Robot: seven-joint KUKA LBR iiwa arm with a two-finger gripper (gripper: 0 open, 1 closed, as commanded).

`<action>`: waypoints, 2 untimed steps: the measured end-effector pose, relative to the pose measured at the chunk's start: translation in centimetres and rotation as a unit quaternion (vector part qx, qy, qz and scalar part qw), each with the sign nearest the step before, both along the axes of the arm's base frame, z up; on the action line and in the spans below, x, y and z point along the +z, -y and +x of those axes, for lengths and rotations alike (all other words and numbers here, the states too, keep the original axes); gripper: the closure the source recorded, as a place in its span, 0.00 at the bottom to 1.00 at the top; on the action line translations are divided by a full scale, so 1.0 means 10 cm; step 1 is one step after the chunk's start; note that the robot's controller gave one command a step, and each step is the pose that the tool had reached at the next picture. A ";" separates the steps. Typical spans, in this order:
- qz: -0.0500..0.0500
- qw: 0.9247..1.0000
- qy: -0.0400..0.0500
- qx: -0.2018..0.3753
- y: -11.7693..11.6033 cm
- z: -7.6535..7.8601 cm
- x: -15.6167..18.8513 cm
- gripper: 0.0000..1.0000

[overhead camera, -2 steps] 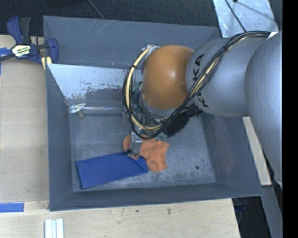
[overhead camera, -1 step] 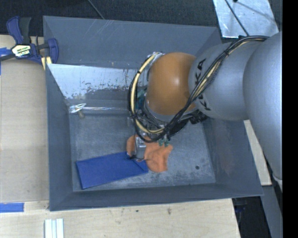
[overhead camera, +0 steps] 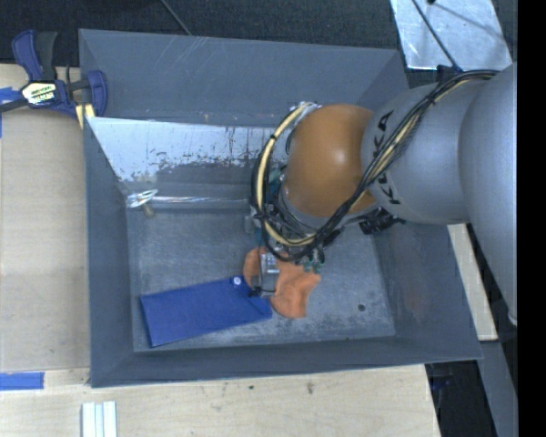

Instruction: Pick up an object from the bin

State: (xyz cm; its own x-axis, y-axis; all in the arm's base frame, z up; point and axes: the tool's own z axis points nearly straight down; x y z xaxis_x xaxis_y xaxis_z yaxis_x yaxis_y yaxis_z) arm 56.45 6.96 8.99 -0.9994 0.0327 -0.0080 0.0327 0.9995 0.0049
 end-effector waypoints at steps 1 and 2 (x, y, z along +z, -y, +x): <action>-0.001 0.999 -0.001 -0.033 0.21 -0.28 -0.18 1.00; -0.001 0.999 -0.001 -0.033 0.21 -0.28 -0.18 1.00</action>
Offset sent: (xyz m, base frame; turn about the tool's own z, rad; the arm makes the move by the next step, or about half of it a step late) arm 0.0000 0.0000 0.0000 0.0000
